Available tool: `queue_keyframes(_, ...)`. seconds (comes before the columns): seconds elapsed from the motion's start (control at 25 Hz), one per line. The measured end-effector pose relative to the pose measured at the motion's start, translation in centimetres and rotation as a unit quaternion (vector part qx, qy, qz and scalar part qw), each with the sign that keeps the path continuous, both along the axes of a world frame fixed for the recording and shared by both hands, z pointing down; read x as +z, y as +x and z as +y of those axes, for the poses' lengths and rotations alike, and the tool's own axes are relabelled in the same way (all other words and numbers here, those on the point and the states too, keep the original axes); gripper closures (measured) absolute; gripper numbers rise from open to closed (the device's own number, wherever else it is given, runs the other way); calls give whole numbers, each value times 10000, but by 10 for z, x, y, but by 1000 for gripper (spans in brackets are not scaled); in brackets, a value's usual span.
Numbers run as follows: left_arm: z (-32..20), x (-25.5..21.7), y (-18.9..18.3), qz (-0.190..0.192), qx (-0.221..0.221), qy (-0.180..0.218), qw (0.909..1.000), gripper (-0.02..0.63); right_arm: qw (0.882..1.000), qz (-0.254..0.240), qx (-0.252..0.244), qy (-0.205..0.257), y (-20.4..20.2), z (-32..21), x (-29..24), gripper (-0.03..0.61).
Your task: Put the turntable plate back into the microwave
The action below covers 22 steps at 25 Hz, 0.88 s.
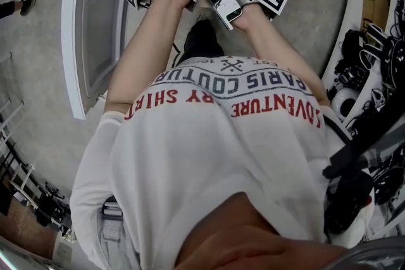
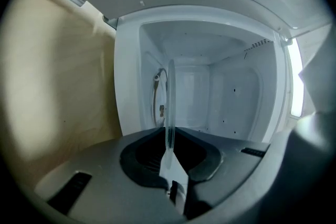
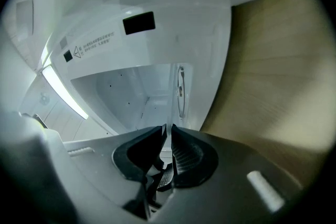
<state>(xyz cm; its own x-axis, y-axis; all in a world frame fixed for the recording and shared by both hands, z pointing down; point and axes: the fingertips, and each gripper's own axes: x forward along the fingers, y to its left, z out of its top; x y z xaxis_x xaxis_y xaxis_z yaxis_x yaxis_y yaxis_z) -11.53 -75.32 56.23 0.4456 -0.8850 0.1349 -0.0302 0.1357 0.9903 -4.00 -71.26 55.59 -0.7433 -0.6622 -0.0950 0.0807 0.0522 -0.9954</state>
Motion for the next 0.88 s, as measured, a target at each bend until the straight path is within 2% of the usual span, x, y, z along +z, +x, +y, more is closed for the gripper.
queue_keyframes(0.32, 1, -4, -2, -2, 68, 4, 10000, 580, 9998, 161, 35, -106, -17, -16, 1, 531)
queue_keyframes(0.48, 1, -6, 1, -15, 166, -1, 9999, 580, 9998, 76, 96, -137, -18, -19, -1, 531)
queue_keyframes(0.68, 1, -5, 0, 25, 242, -13, 9997, 580, 9998, 200, 49, -78, -22, -20, -2, 545)
queue_keyframes(0.88, 3, -9, 2, -1, 534, 23, 9986, 578, 9996, 109, 235, -78, -19, -24, -4, 549)
